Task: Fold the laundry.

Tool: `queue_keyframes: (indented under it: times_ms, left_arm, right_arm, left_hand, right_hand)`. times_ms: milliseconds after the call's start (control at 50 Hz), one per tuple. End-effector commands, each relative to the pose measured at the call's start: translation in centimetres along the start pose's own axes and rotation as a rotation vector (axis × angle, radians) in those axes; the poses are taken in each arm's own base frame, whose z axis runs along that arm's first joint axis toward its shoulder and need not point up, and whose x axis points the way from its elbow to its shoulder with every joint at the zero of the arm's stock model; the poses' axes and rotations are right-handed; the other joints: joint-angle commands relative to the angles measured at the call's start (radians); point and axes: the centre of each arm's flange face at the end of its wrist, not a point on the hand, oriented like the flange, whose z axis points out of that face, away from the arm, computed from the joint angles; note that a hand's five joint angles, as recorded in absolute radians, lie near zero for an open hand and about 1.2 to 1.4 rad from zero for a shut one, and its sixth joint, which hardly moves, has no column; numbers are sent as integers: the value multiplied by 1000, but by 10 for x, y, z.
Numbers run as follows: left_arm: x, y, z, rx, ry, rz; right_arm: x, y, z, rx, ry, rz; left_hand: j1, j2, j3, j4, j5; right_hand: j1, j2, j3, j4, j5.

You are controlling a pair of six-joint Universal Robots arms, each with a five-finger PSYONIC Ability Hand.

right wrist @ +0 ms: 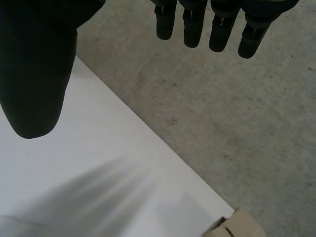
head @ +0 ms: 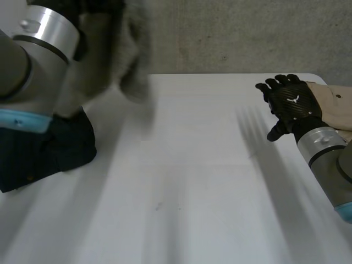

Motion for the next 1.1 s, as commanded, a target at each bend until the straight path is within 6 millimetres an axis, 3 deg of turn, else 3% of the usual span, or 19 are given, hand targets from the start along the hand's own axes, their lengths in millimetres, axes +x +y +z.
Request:
queue_keyframes:
  times_ms: [20,60,80,120,140,160,200,280,400,540,700,780,840,900,1000,1100]
  left_arm:
    - [52,75,-45,-283,111,-83]
    - [65,102,-61,-377,142,-95]
    - [77,126,-79,-465,175,-105]
    - [87,146,-94,-542,198,-117]
    - [90,154,-101,-575,209,-119]
    - [95,162,-112,-626,228,-120]
    - [96,165,-119,-662,233,-115]
    - [76,152,-113,-658,178,-85]
    - [22,108,-97,-552,18,-49]
    - [-14,96,-106,-531,-46,-30]
    - [-26,121,-132,-617,-42,-50]
    - [-27,140,-137,-645,-25,-45]
    - [-29,155,-138,-668,-11,-15]
    - [-30,166,-140,-696,5,25]
    - [-33,176,-141,-723,23,79]
    - [-38,185,-138,-741,33,103]
  right_arm:
    - [13,2,2,-6,37,15]
    - [14,3,4,-6,41,14]
    - [15,3,4,-9,41,15]
    - [16,5,5,-16,45,13]
    - [16,5,6,-16,45,13]
    - [16,6,7,-20,43,14]
    - [16,7,8,-31,35,20]
    - [17,3,8,-57,13,31]
    - [14,-11,10,-116,-89,87]
    - [-13,-16,19,-324,-294,218]
    - [-59,10,34,-461,-409,192]
    - [-70,18,37,-448,-379,148]
    - [-70,18,35,-432,-332,133]
    - [-61,4,28,-368,-261,113]
    - [-38,-27,-3,-247,-210,62]
    - [-32,-34,-35,-239,-266,-45]
  left_hand:
    - [275,211,214,197,302]
    - [275,211,214,197,302]
    - [275,211,214,197,302]
    - [217,154,156,139,244]
    - [-10,-74,-71,-88,17]
    - [-562,-625,-623,-640,-535]
    - [-947,-1010,-1008,-1025,-920]
    - [-947,-1010,-1008,-1025,-920]
    - [-947,-1010,-1008,-1025,-920]
    - [-947,-1010,-1008,-1025,-920]
    - [-947,-1010,-1008,-1025,-920]
    - [-947,-1010,-1008,-1025,-920]
    - [-947,-1010,-1008,-1025,-920]
    - [-914,-978,-975,-992,-887]
    - [-785,-848,-846,-863,-758]
    - [-647,-710,-708,-725,-620]
  right_hand:
    - [-52,-36,-37,-37,-48]
    - [-52,-36,-37,-37,-48]
    - [-52,-36,-37,-37,-48]
    - [-52,-36,-37,-37,-48]
    - [-52,-36,-37,-37,-48]
    - [-52,-36,-37,-37,-48]
    - [-52,-36,-37,-37,-48]
    - [-52,-36,-37,-37,-48]
    - [-52,-36,-37,-37,-48]
    - [-52,-36,-37,-37,-48]
    - [-52,-36,-37,-37,-48]
    - [-52,-36,-37,-37,-48]
    - [-52,-36,-37,-37,-48]
    - [-40,-24,-26,-25,-36]
    - [103,119,117,118,107]
    - [282,299,297,297,287]
